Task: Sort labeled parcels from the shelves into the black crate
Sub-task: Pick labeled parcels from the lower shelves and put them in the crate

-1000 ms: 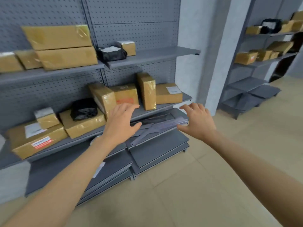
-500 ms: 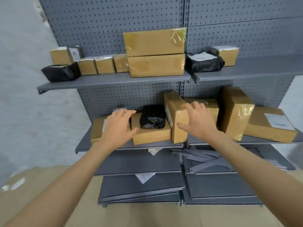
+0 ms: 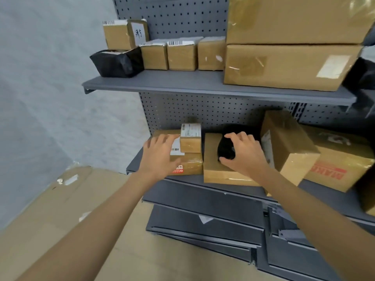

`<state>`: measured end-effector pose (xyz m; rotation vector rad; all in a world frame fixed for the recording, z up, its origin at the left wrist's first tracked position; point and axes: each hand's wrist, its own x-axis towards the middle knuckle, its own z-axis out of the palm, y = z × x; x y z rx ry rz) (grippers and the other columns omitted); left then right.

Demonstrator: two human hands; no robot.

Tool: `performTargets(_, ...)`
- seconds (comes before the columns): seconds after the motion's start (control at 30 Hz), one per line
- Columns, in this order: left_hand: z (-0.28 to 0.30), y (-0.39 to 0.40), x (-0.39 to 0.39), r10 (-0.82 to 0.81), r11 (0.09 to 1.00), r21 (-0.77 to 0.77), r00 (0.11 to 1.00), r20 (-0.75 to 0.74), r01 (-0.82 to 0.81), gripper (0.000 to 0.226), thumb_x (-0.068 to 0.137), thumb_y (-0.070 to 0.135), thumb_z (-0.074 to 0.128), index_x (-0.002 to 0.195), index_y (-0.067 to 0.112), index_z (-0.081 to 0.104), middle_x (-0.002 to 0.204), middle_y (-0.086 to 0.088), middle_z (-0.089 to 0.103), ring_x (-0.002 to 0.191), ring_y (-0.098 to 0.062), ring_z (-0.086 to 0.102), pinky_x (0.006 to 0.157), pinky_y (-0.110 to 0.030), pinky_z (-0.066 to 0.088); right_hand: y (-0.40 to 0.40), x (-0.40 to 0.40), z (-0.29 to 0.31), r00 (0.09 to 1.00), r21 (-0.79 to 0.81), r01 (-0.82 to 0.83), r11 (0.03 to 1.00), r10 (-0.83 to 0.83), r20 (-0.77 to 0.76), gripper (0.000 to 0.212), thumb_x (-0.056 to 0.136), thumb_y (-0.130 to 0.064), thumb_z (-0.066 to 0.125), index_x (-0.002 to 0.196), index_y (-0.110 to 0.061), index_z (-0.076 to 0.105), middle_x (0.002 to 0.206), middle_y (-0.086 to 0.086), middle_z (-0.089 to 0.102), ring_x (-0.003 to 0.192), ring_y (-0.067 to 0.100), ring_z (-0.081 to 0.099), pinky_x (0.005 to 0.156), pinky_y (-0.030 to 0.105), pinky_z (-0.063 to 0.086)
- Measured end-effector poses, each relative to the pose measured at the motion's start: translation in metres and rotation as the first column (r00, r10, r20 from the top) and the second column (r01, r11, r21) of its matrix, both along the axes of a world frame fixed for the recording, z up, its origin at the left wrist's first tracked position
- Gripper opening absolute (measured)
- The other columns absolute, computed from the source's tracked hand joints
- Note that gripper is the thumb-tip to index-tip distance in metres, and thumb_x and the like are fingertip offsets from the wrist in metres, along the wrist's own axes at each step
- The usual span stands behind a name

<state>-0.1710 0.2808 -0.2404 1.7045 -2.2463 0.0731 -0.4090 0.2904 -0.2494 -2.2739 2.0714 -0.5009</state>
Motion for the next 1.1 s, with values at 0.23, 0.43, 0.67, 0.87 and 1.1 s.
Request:
performTargets(0.23, -0.043, -0.091, 0.026, -0.071, 0.991, 0.108, 0.993, -0.091, 0.081, 0.071, 0.078, 0.044, 0.064, 0.139, 0.022, 0.035, 0.136, -0.008, 0.045, 0.123, -0.03, 0.038, 0.103, -0.043, 0.033, -0.078, 0.051, -0.034, 0.994, 0.11, 0.073, 0.991, -0.081, 0.07, 0.079, 0.074, -0.045, 0.068, 0.139, -0.023, 0.029, 0.131, 0.009, 0.044, 0.12, 0.03, 0.041, 0.098, 0.041, 0.036)
performTargets(0.43, -0.075, -0.16, 0.046, -0.129, 0.953, 0.248, 0.974, -0.184, 0.173, 0.07, 0.08, 0.037, 0.064, 0.139, 0.023, 0.03, 0.137, -0.008, 0.043, 0.128, -0.029, 0.032, 0.102, -0.042, 0.036, -0.137, 0.09, -0.07, 0.862, 0.366, 0.179, 0.913, -0.325, 0.389, 0.095, 0.071, -0.03, 0.076, 0.145, -0.024, 0.017, 0.142, 0.012, 0.035, 0.132, 0.032, 0.034, 0.106, 0.044, 0.033)
performTargets(0.67, -0.097, -0.21, 0.037, -0.207, 0.81, 0.461, 0.911, -0.356, 0.364, 0.088, 0.078, 0.032, 0.069, 0.146, 0.019, 0.014, 0.141, -0.004, 0.043, 0.118, -0.017, 0.046, 0.086, -0.017, 0.044, -0.173, 0.103, -0.095, 0.71, 0.517, 0.205, 0.831, -0.49, 0.506, 0.095, 0.068, -0.02, 0.078, 0.14, -0.018, 0.018, 0.129, 0.01, 0.049, 0.116, 0.029, 0.05, 0.095, 0.042, 0.046)
performTargets(0.87, -0.112, -0.226, 0.019, -0.098, 0.68, 0.584, 0.844, -0.527, 0.443, 0.114, 0.062, 0.035, 0.081, 0.147, 0.024, 0.007, 0.143, -0.002, 0.038, 0.128, -0.021, 0.04, 0.104, -0.041, 0.039, -0.184, 0.11, -0.098, 0.634, 0.547, 0.143, 0.825, -0.5, 0.59, 0.084, 0.069, -0.013, 0.073, 0.136, -0.019, 0.023, 0.13, 0.005, 0.051, 0.114, 0.021, 0.049, 0.091, 0.036, 0.044)
performTargets(1.1, -0.098, -0.238, 0.04, 0.098, 0.766, 0.495, 0.687, -0.72, 0.409, 0.125, 0.041, 0.024, 0.088, 0.143, 0.021, 0.015, 0.136, 0.0, 0.037, 0.127, -0.023, 0.035, 0.106, -0.045, 0.035, -0.166, 0.138, -0.07, 0.493, 0.391, 0.026, 0.92, -0.352, 0.796, 0.096, 0.071, 0.007, 0.065, 0.147, -0.025, 0.015, 0.136, -0.002, 0.041, 0.128, 0.02, 0.044, 0.088, 0.035, 0.052)
